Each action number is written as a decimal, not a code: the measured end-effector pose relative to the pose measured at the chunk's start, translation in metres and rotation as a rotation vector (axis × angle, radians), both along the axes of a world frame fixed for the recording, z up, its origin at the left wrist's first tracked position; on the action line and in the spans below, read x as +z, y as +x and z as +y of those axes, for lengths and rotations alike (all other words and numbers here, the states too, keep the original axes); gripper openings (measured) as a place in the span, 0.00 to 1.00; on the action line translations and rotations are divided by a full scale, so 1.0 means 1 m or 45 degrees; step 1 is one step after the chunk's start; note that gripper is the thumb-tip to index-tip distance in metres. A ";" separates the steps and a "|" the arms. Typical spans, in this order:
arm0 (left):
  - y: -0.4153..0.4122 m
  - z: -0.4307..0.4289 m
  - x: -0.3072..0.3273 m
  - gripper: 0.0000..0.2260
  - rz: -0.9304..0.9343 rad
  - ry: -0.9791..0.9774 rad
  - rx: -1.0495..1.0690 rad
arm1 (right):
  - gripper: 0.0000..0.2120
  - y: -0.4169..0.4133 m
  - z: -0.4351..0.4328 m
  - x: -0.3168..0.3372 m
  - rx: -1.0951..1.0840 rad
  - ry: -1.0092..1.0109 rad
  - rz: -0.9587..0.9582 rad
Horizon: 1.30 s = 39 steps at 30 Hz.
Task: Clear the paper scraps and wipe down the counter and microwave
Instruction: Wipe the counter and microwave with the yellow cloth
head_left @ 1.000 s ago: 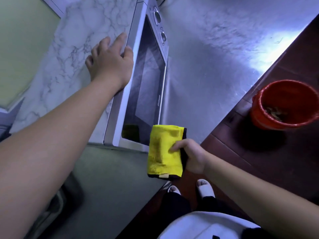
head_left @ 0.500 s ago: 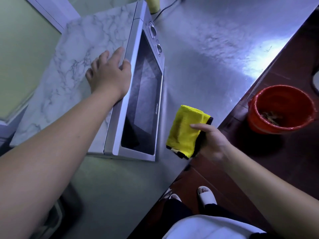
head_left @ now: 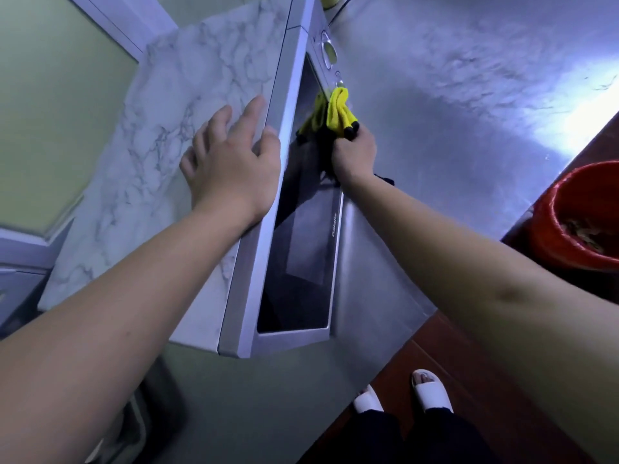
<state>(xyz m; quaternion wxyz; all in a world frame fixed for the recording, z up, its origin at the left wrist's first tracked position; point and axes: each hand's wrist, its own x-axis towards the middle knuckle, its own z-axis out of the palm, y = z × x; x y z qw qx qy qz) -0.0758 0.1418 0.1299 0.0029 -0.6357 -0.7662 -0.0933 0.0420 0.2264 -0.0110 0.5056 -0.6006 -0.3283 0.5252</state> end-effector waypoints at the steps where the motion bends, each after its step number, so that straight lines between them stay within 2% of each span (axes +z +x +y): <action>1: 0.001 0.000 0.000 0.24 0.003 -0.002 0.001 | 0.09 -0.002 -0.008 -0.004 -0.027 0.002 0.036; 5: 0.004 -0.004 0.000 0.22 0.022 -0.008 0.005 | 0.12 -0.006 -0.065 -0.035 0.008 -0.017 0.060; 10: 0.005 -0.005 0.003 0.21 0.029 -0.029 0.015 | 0.27 -0.017 -0.195 -0.039 0.190 0.020 0.237; 14: 0.005 -0.005 0.004 0.21 0.014 -0.040 0.001 | 0.24 0.002 -0.268 -0.022 0.472 0.051 0.328; 17: 0.005 -0.004 0.005 0.21 0.005 -0.040 0.008 | 0.21 0.037 -0.264 -0.005 0.800 -0.081 0.527; 19: 0.005 -0.005 0.004 0.21 -0.005 -0.042 0.009 | 0.17 0.059 -0.232 -0.002 0.724 -0.202 0.540; 21: 0.005 -0.005 0.005 0.21 -0.019 -0.039 0.014 | 0.13 0.076 -0.187 0.001 0.522 -0.184 0.432; 24: 0.004 -0.005 0.006 0.21 -0.028 -0.040 0.017 | 0.17 0.077 -0.107 0.022 0.238 0.062 0.385; 26: 0.006 -0.006 0.005 0.22 -0.028 -0.040 0.014 | 0.16 0.065 -0.061 0.040 0.163 0.229 0.358; 29: 0.006 -0.005 0.004 0.21 -0.024 -0.030 0.017 | 0.22 0.028 -0.024 0.059 0.082 0.321 0.326; 31: 0.003 -0.002 0.004 0.22 -0.024 -0.024 0.017 | 0.23 0.004 -0.027 0.065 0.023 0.298 0.252; 33: 0.002 -0.001 0.002 0.22 -0.010 -0.020 0.014 | 0.29 -0.009 -0.052 0.064 -0.011 0.314 0.223; 37: 0.002 0.000 -0.001 0.22 0.002 -0.007 0.012 | 0.35 -0.016 -0.168 0.051 0.113 0.363 0.243; 39: 0.002 0.000 0.000 0.23 0.003 -0.007 0.012 | 0.42 -0.015 -0.241 0.046 0.286 0.385 0.266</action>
